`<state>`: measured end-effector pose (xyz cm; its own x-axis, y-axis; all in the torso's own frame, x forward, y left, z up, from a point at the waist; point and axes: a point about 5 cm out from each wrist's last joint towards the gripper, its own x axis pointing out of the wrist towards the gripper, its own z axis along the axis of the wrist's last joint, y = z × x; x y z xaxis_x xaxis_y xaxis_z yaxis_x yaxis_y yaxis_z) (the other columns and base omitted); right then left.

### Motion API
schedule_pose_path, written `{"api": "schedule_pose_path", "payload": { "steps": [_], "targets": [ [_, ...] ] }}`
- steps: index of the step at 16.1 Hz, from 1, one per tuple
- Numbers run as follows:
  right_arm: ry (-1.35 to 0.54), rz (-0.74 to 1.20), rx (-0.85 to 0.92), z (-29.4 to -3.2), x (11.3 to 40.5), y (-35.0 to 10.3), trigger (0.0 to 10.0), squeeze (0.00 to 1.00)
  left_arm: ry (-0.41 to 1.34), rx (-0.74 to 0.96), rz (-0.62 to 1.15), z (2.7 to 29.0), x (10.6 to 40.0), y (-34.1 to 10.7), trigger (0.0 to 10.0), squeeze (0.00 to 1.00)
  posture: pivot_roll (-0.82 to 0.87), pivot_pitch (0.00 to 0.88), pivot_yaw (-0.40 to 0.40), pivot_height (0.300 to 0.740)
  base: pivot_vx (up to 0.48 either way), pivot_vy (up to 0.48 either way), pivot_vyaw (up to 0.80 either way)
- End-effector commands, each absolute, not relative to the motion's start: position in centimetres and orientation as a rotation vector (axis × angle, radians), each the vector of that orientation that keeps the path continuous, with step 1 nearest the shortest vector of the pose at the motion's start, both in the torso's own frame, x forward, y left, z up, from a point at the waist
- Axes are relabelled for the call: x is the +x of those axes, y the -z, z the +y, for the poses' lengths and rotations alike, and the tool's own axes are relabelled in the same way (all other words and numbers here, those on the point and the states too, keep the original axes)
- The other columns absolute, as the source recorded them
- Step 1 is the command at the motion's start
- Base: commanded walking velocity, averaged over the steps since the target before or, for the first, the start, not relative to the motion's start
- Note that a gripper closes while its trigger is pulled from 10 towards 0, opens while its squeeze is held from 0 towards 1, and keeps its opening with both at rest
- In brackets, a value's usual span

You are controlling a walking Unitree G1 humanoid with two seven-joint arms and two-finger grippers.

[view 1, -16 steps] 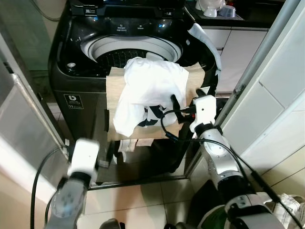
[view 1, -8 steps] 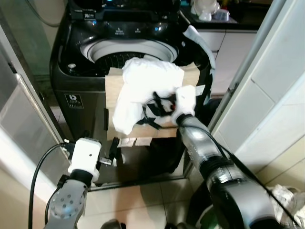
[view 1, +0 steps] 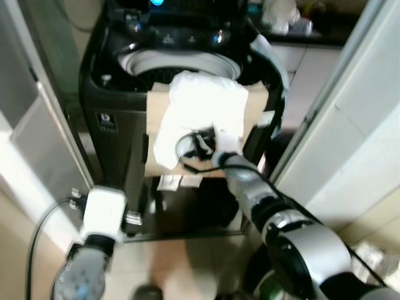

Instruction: Clothes washing

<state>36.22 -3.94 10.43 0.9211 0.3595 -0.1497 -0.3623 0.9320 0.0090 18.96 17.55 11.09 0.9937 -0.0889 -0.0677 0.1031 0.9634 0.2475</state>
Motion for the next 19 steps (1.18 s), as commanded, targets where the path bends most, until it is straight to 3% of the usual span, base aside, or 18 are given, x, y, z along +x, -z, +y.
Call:
{"api": "schedule_pose_path", "payload": {
  "steps": [1,7,10,12,13,16,19],
  "targets": [
    [-0.381,0.133,-0.051,-3.4,36.7,-11.5,10.0,0.00,0.095,0.273,0.023,17.3,19.1,-11.9,10.0,0.00,0.19,0.061,-0.084,0.740,0.000,0.000,0.00],
    [-0.344,0.009,-0.250,-3.5,38.6,-15.4,10.0,0.00,0.077,0.298,-0.032,16.4,19.1,-13.2,10.0,0.00,0.21,0.089,-0.109,0.740,0.000,0.000,0.00],
    [-0.313,-0.041,-0.219,-3.6,39.1,-16.9,10.0,0.00,0.045,0.293,-0.061,16.3,19.9,-13.6,10.0,0.00,0.21,0.083,-0.121,0.740,0.000,0.000,0.00],
    [-0.257,-0.293,-0.081,-5.1,39.7,-21.1,10.0,0.00,0.007,0.297,-0.117,16.5,21.3,-14.6,10.0,0.00,0.19,0.040,-0.147,0.740,0.000,0.000,0.00],
    [-0.260,-0.328,-0.070,-5.4,39.5,-21.3,10.0,0.00,0.005,0.295,-0.124,16.5,21.5,-14.7,10.0,0.00,0.18,0.031,-0.146,0.740,0.000,0.000,0.00],
    [-0.260,-0.490,-0.081,-8.0,37.3,-20.2,10.0,0.00,0.028,0.320,-0.135,16.1,22.8,-14.6,10.0,0.00,0.09,0.000,-0.132,0.740,0.000,0.000,0.00],
    [-0.170,-0.505,-0.132,-12.0,32.2,-16.7,10.0,0.00,0.032,0.283,-0.172,15.8,24.1,-15.3,10.0,0.00,0.03,0.000,-0.098,0.740,0.000,0.000,0.00]
  ]
}}
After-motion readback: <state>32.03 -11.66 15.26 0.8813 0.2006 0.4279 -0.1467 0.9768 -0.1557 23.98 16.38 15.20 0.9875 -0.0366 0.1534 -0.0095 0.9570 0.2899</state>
